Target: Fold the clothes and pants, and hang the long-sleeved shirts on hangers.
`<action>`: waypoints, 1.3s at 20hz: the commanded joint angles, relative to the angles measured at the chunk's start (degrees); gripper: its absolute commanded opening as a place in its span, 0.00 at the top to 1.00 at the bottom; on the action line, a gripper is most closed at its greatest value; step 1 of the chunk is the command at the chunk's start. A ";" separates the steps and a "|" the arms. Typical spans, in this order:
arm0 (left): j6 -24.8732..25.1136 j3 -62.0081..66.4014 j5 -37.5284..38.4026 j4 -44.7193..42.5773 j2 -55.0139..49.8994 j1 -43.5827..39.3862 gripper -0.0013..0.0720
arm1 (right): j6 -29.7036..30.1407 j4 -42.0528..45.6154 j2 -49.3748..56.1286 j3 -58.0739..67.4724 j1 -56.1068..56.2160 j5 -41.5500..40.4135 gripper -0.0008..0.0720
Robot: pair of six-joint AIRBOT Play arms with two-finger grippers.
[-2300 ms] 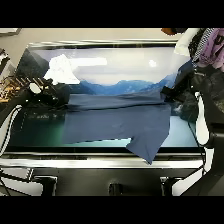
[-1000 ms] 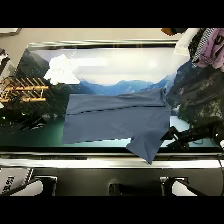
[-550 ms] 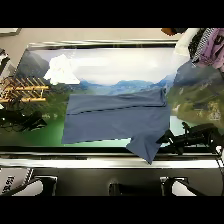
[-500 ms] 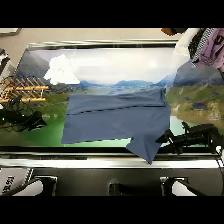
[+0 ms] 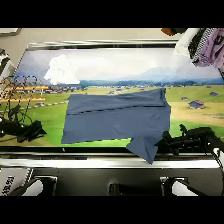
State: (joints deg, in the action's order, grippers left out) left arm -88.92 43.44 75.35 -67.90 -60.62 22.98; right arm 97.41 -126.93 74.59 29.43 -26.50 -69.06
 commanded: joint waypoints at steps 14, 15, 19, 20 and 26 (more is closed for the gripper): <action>6.73 -22.27 -16.65 18.69 4.83 1.22 0.33 | 1.44 -0.07 0.04 -0.20 0.04 2.93 0.89; 6.75 -22.27 -16.83 18.82 4.83 1.22 0.33 | 1.44 -0.07 0.04 -0.20 0.04 2.93 0.89; 6.75 -22.27 -17.81 19.78 4.26 1.20 0.33 | 1.44 -0.09 0.04 -0.20 0.04 2.93 0.89; 7.98 -22.27 -17.81 21.27 3.48 1.20 0.33 | 1.44 -0.09 0.04 -0.20 0.04 2.93 0.89; 10.58 -22.25 -17.81 24.00 -0.96 1.20 0.50 | 1.44 -0.09 0.04 -0.20 0.04 2.51 0.89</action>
State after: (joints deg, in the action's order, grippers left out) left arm -79.31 21.23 57.87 -44.64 -60.14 24.23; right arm 98.87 -127.02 74.59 29.26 -26.48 -68.84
